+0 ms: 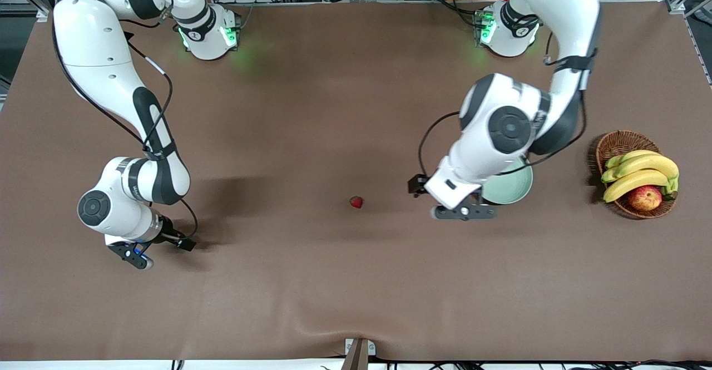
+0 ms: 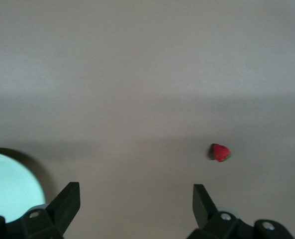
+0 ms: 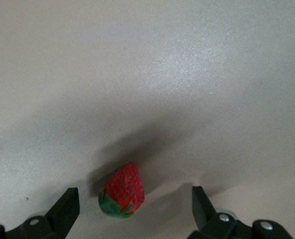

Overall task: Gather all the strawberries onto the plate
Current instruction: 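Grasp a second strawberry with the right gripper while the left gripper reaches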

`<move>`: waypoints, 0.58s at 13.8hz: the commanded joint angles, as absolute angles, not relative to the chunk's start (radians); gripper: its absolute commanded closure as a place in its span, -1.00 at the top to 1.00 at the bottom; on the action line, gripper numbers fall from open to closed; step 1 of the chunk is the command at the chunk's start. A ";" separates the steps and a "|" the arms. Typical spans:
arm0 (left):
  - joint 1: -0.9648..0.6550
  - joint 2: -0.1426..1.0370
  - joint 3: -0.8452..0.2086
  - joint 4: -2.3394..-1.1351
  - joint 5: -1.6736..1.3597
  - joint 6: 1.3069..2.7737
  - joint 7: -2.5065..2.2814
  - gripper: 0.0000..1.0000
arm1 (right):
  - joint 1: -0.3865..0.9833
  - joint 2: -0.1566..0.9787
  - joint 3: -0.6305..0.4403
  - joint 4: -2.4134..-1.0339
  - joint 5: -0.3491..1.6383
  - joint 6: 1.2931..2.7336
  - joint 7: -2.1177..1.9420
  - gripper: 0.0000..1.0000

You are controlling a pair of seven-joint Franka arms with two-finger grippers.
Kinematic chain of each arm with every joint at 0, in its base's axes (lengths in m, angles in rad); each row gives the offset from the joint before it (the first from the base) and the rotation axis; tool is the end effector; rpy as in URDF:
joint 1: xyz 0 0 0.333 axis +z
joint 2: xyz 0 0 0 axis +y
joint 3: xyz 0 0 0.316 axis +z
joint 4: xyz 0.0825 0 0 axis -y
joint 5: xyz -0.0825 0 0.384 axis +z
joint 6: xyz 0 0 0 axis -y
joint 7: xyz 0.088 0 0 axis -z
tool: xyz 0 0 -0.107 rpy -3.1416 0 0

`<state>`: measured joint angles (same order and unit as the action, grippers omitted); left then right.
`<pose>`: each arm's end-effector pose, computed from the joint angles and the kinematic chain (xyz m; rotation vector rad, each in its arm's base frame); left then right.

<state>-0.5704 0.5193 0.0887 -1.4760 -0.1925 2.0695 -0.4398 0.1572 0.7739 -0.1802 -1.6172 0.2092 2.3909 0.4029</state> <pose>0.6181 -0.3462 0.3848 2.9916 0.0456 0.0171 0.6917 0.0012 0.1765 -3.0127 0.8123 -0.0206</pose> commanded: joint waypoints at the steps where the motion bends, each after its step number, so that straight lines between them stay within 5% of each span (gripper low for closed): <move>1: -0.597 0.581 0.100 -1.440 -0.209 2.135 -0.472 1.00 | 0.150 0.779 -0.175 -1.611 0.225 2.399 0.397 0.43; 3: -0.624 0.615 0.101 -1.428 -0.209 2.186 -0.511 1.00 | 0.150 0.779 -0.175 -1.609 0.257 2.398 0.402 -0.53; 4: -0.643 0.635 0.103 -1.422 -0.207 2.203 -0.524 1.00 | 0.150 0.779 -0.175 -1.606 0.288 2.398 0.399 -0.78; 8: -0.676 0.705 0.101 -1.385 -0.207 2.273 -0.560 1.00 | 0.150 0.773 -0.176 -1.586 0.293 2.387 0.387 -0.88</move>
<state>-0.6516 0.6592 0.0890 -1.4345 -0.1925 2.2485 -0.5297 0.1571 0.7740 -0.1807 -1.6074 0.2702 2.3921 0.4039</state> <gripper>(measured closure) 0.000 0.674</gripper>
